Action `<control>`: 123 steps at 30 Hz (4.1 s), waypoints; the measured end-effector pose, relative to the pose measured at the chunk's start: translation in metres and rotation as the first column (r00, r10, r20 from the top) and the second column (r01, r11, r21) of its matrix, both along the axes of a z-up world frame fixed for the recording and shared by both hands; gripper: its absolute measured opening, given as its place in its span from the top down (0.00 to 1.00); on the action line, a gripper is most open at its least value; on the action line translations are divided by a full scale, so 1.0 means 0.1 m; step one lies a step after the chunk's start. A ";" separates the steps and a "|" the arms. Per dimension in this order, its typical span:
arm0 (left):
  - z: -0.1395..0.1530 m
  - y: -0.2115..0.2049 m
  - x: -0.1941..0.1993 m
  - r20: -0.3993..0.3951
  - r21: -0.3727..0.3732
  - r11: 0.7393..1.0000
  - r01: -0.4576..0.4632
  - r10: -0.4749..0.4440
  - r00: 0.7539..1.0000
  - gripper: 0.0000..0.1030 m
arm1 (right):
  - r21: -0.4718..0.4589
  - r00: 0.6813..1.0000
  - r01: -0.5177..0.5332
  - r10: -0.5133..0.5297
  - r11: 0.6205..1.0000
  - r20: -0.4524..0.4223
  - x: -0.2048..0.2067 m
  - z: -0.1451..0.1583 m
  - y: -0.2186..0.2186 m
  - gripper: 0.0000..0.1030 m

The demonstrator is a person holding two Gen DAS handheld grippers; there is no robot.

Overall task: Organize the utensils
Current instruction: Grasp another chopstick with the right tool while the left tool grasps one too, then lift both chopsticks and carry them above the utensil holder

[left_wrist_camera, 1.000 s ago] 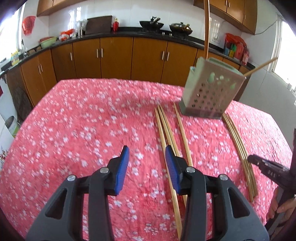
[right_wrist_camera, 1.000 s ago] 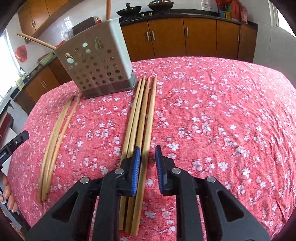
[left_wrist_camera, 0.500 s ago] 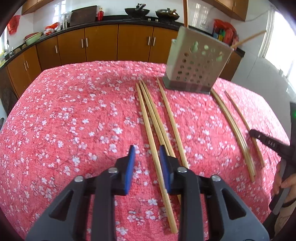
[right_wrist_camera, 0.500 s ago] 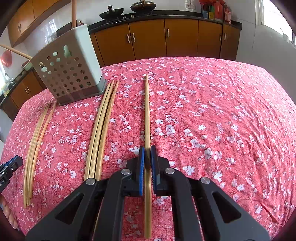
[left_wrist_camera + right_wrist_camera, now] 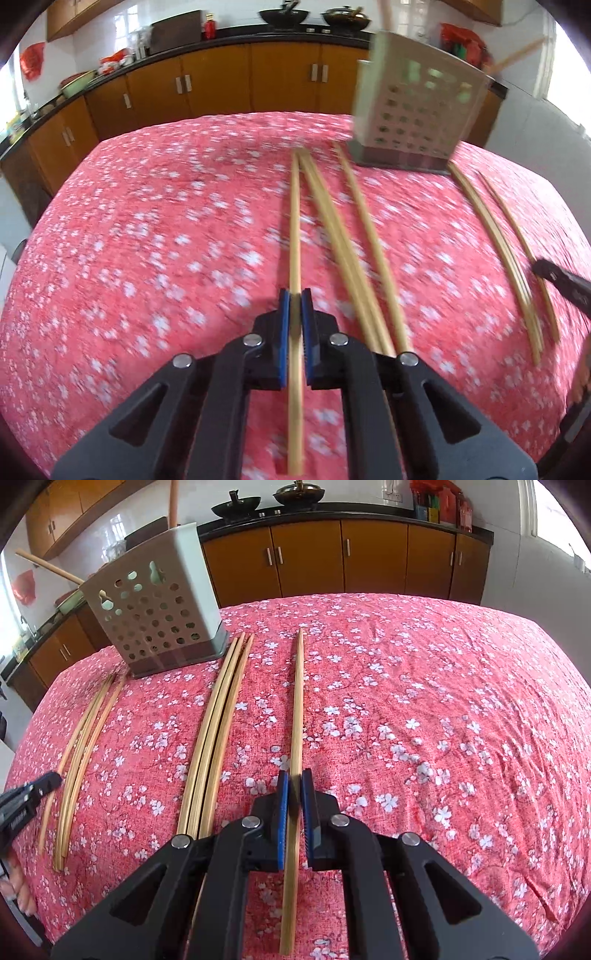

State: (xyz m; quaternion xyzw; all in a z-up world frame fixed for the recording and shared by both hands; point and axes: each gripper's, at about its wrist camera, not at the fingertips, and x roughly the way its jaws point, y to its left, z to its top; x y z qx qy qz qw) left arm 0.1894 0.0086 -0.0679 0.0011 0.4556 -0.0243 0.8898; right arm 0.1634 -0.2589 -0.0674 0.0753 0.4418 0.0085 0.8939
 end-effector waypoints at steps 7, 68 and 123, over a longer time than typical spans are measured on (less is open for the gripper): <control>-0.03 0.27 0.26 0.016 -0.026 0.998 -0.050 0.050 0.999 0.91 | -0.038 0.999 0.028 -0.027 0.999 0.022 0.15 -0.01 -0.05 0.92; -0.01 0.27 -0.12 0.018 0.004 0.999 -0.039 0.039 0.999 0.87 | -0.016 0.999 0.039 -0.039 0.999 0.017 -0.07 -0.04 -0.09 0.92; 2.63 -0.18 -0.15 0.562 -0.173 0.973 0.152 -0.029 0.826 0.93 | 0.144 0.779 -0.064 -0.040 0.988 0.625 -0.08 2.43 0.09 0.93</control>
